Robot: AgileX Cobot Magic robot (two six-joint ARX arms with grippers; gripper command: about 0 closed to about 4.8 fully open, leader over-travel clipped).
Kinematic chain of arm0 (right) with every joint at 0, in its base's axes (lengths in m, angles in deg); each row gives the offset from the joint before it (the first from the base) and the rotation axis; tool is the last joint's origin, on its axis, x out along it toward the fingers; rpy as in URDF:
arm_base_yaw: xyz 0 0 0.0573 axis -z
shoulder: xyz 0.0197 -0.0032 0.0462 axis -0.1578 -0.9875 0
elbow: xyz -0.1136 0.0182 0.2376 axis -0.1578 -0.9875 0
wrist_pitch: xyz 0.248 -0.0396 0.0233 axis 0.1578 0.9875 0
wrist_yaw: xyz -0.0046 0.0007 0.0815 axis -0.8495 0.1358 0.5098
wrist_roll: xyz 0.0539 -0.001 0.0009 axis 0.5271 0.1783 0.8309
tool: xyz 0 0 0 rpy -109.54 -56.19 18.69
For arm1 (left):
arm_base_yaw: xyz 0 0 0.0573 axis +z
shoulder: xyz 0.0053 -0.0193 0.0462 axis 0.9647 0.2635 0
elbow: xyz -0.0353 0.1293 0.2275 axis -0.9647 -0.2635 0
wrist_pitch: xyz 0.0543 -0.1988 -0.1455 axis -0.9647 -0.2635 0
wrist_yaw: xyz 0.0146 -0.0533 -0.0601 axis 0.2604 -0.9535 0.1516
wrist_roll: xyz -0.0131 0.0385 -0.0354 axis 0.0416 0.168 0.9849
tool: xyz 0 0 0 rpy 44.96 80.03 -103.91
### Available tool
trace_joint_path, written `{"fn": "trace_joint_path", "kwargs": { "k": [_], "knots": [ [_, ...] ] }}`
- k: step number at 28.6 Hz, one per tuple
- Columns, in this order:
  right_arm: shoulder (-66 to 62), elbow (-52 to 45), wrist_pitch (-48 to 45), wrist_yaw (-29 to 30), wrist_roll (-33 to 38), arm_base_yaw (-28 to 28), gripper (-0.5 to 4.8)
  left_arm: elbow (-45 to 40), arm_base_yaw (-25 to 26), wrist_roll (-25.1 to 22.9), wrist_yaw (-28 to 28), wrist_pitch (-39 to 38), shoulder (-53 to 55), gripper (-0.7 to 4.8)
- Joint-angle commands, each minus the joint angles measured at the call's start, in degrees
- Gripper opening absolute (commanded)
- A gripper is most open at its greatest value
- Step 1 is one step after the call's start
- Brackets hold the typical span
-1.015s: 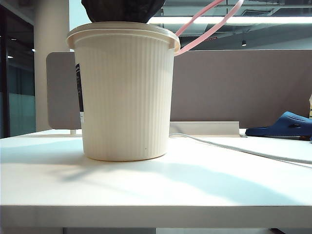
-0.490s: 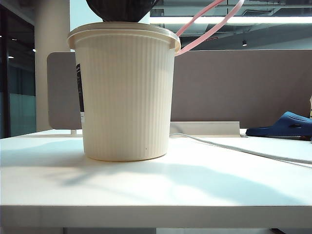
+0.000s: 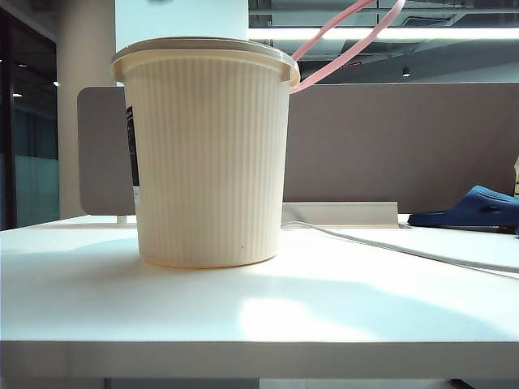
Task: Open the ring lid of the trash can, pull out the black garbage bag inside, and place it on the table.
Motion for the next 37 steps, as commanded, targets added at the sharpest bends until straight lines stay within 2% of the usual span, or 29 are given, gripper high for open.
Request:
{"fn": "trace_joint_path", "kwargs": {
  "k": [1, 7, 10, 14, 20, 23, 25, 31, 37],
  "knots": [
    [0.4, 0.4, -0.4, -0.1, -0.2, 1.2, -0.01, 0.4, 0.0, 0.6, -2.8, 0.9, -0.3, 1.89],
    [1.6, 0.5, -0.5, -0.1, -0.4, 1.4, -0.01, 0.4, 0.0, 0.6, -3.6, 0.9, -0.3, 1.88],
    [2.9, 0.5, -0.4, -0.1, -0.6, 3.7, -0.01, 0.4, 0.0, 0.6, -4.7, 1.0, -0.3, 1.89],
    [5.3, 0.5, 1.6, 0.2, -0.6, 9.1, -0.01, 0.4, 0.0, -1.0, -8.8, 1.1, -0.3, 1.89],
    [9.1, 0.5, 5.0, 1.9, -0.6, 18.8, -0.01, 0.3, 0.0, -4.4, -11.9, 1.1, -0.3, 1.9],
    [10.5, 0.5, 7.0, 4.2, -0.1, 24.7, -0.01, 0.2, 0.0, -5.2, -16.0, 1.0, -0.3, 2.6],
    [11.3, 0.4, 9.1, 4.3, -0.5, 27.5, -0.01, 0.2, 0.0, -5.8, -17.5, 1.1, -0.4, 2.6],
    [14.0, 0.4, 18.5, 2.9, -7.8, 35.0, -0.01, 0.2, 0.0, -5.8, -19.3, 3.0, -0.4, 2.6],
    [14.7, 0.4, 25.0, 1.0, -12.8, 35.5, -0.01, 0.2, 0.0, -5.8, -21.4, 4.4, -0.4, 2.55]
  ]
}}
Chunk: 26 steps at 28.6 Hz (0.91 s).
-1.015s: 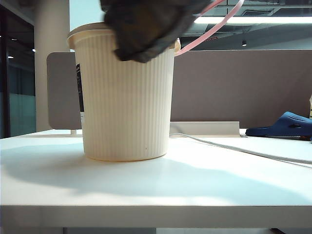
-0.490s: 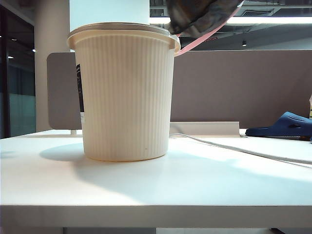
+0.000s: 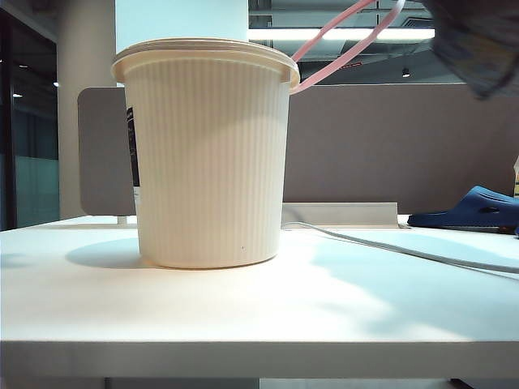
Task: Open the ring lid of the trash can, pull out the black garbage bag inside, and place it on the table.
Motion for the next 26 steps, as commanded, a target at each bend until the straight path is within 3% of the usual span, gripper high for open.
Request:
{"fn": "trace_joint_path", "kwargs": {
  "k": [1, 9, 26],
  "knots": [
    [0.8, 0.3, 4.0, -2.8, -4.2, 0.0, -0.01, 0.2, 0.0, 0.0, -1.5, 1.4, -0.5, 2.55],
    [1.5, 0.2, 13.3, -11.7, -11.6, 0.0, -0.01, 0.2, 0.0, -0.1, -4.0, 1.4, -1.3, 2.53],
    [1.7, -2.0, 19.4, -19.5, -18.7, -2.6, -0.01, 0.2, 0.0, 0.4, -3.7, 0.8, -5.9, 2.41]
  ]
}}
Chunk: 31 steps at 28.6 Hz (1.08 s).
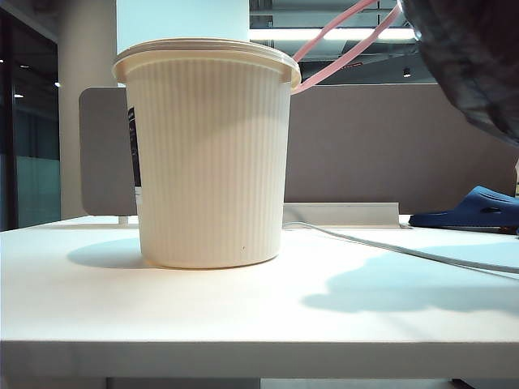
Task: Open the ring lid of the trash can, pull out the black garbage bag inside, and place it on the table.
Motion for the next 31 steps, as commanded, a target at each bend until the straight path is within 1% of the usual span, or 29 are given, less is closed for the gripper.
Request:
{"fn": "trace_joint_path", "kwargs": {
  "k": [1, 12, 15, 21, 25, 28, 31],
  "knots": [
    [0.4, -1.0, -1.2, -1.3, -0.8, 0.0, -0.01, 0.2, 0.0, 0.2, 0.5, 0.2, -1.9, 2.41],
    [2.1, -6.2, -3.0, -1.3, -1.3, 0.0, -0.01, 0.2, 0.0, 0.2, 0.4, 0.5, -13.2, 2.36],
    [2.8, -9.0, -3.7, -1.3, -2.1, 0.0, -0.01, 0.2, 0.0, 0.0, 0.0, 0.8, -17.2, 2.09],
    [6.0, -19.2, -8.3, -1.3, -2.1, 0.0, -0.01, 0.2, 0.0, -0.3, -0.8, 0.8, -24.2, 2.08],
    [8.8, -26.8, -13.8, -1.4, -2.5, 0.1, -0.01, -0.2, 0.0, -0.3, -1.3, 0.9, -27.8, 2.07],
    [10.4, -31.4, -17.3, -1.4, -3.0, 0.1, -0.01, -1.6, 0.0, -0.3, -2.5, 0.9, -30.3, 2.07],
    [11.8, -35.1, -20.0, -1.6, -4.0, 0.1, -0.01, -4.6, 0.0, -0.3, -2.6, 1.3, -32.9, 2.07]
  ]
}}
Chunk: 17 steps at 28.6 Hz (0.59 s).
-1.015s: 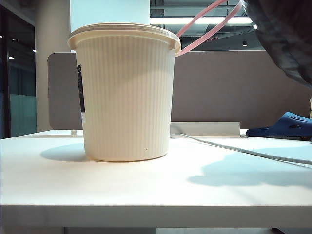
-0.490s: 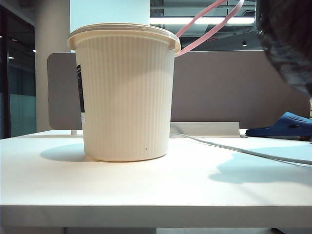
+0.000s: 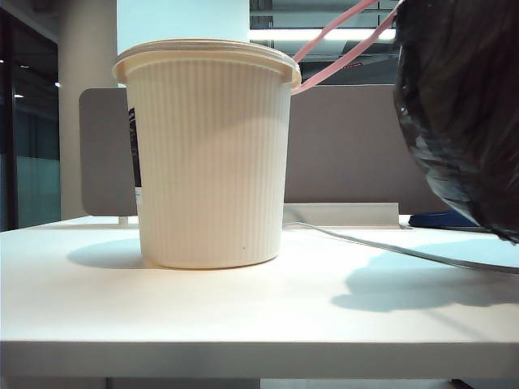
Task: Open the ring lid of the trash can, pull out the black garbage bag inside, and place it on the table.
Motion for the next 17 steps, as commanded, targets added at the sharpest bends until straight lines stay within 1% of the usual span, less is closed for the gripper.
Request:
{"fn": "trace_joint_path", "kwargs": {
  "k": [1, 5, 10, 15, 17],
  "knots": [
    [1.7, -3.3, -5.2, -0.3, -1.2, 0.0, -0.01, -3.6, 0.0, 0.0, -0.4, 0.1, -2.4, 2.07],
    [3.5, -7.5, -8.3, -0.5, -2.0, 0.1, -0.01, -9.4, 0.0, 0.0, -0.9, 0.2, -6.0, 2.07],
    [4.9, -12.6, -10.8, -1.3, -2.8, 0.1, -0.01, -19.5, 0.0, -0.1, -1.2, 2.6, -10.4, 2.07],
    [7.7, -20.6, -16.5, -1.4, -2.8, 0.1, -0.01, -29.9, 0.0, -2.1, -1.0, 3.1, -14.1, 2.06],
    [9.3, -24.5, -20.0, -1.4, -2.8, 0.1, -0.01, -33.6, 0.0, -3.1, -1.0, 3.1, -15.4, 2.06]
  ]
}}
